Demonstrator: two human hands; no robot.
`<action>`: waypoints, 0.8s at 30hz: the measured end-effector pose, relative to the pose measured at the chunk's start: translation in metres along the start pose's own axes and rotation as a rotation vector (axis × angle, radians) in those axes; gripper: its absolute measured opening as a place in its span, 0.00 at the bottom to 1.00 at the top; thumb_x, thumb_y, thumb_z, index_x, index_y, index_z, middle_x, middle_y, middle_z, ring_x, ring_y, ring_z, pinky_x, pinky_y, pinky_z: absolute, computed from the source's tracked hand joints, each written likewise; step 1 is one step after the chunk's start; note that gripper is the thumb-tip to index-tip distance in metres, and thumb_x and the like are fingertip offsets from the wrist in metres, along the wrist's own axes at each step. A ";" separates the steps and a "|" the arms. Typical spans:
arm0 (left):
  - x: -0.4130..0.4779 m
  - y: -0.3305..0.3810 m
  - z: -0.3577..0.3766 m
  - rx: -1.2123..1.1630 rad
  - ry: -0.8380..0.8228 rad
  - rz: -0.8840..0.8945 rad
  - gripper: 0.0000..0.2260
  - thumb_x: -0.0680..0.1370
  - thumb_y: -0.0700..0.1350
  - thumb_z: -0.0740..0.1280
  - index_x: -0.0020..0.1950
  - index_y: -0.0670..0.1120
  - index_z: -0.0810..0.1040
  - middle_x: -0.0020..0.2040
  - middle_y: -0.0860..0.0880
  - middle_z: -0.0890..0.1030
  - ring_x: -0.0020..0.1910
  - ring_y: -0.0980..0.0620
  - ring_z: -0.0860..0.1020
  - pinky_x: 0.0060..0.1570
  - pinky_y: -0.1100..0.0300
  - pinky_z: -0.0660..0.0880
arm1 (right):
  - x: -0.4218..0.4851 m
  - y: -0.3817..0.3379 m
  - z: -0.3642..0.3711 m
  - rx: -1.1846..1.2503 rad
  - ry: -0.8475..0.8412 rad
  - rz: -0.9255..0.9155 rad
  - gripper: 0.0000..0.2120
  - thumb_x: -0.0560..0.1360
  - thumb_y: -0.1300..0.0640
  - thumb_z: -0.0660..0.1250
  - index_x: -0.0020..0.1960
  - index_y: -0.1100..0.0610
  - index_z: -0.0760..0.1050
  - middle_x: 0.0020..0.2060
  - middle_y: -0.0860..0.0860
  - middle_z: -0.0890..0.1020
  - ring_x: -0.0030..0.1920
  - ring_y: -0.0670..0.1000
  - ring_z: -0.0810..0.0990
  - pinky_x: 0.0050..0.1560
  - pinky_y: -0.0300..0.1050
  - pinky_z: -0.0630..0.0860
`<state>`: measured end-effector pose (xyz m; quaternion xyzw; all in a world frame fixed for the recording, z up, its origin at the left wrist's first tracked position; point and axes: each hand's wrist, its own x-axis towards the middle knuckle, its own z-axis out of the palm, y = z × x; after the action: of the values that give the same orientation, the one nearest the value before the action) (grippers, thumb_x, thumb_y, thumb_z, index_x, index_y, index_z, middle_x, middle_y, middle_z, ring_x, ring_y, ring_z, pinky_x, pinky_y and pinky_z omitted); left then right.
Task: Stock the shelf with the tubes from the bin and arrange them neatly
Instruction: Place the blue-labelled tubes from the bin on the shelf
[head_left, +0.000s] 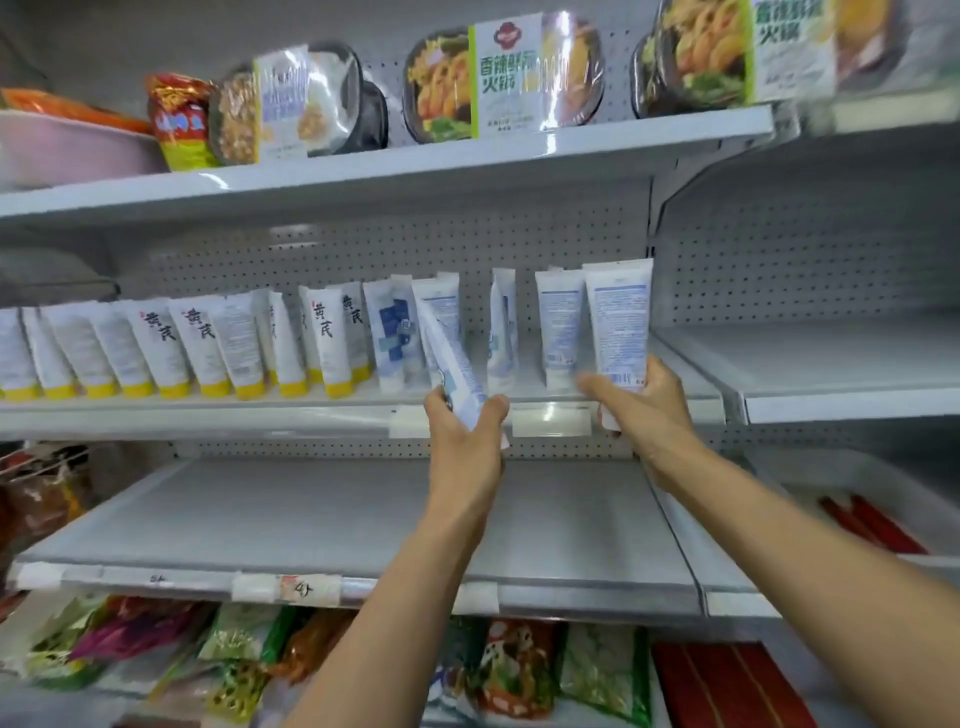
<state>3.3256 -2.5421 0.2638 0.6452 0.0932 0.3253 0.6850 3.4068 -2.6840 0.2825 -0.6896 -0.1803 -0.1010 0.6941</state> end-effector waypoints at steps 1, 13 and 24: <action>0.006 0.001 0.006 0.016 -0.016 0.010 0.17 0.78 0.46 0.65 0.64 0.47 0.66 0.47 0.48 0.76 0.36 0.52 0.72 0.33 0.60 0.70 | 0.009 -0.003 -0.005 0.001 0.019 -0.006 0.12 0.70 0.57 0.73 0.52 0.53 0.74 0.37 0.49 0.81 0.33 0.47 0.78 0.33 0.41 0.73; 0.063 -0.006 0.049 0.104 -0.080 0.141 0.26 0.73 0.53 0.66 0.68 0.53 0.62 0.56 0.48 0.78 0.43 0.50 0.75 0.47 0.50 0.75 | 0.118 0.004 -0.021 0.027 0.088 0.186 0.06 0.77 0.53 0.57 0.48 0.54 0.71 0.40 0.55 0.77 0.38 0.55 0.75 0.35 0.44 0.68; 0.087 -0.021 0.063 0.216 -0.160 0.249 0.25 0.80 0.45 0.64 0.73 0.53 0.56 0.61 0.60 0.70 0.51 0.75 0.69 0.43 0.84 0.62 | 0.144 0.042 -0.022 -0.337 -0.004 0.122 0.19 0.74 0.61 0.69 0.60 0.57 0.65 0.52 0.55 0.77 0.49 0.56 0.79 0.48 0.52 0.78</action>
<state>3.4344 -2.5436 0.2789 0.7454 -0.0077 0.3433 0.5714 3.5571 -2.6886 0.3004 -0.8060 -0.1201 -0.0860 0.5731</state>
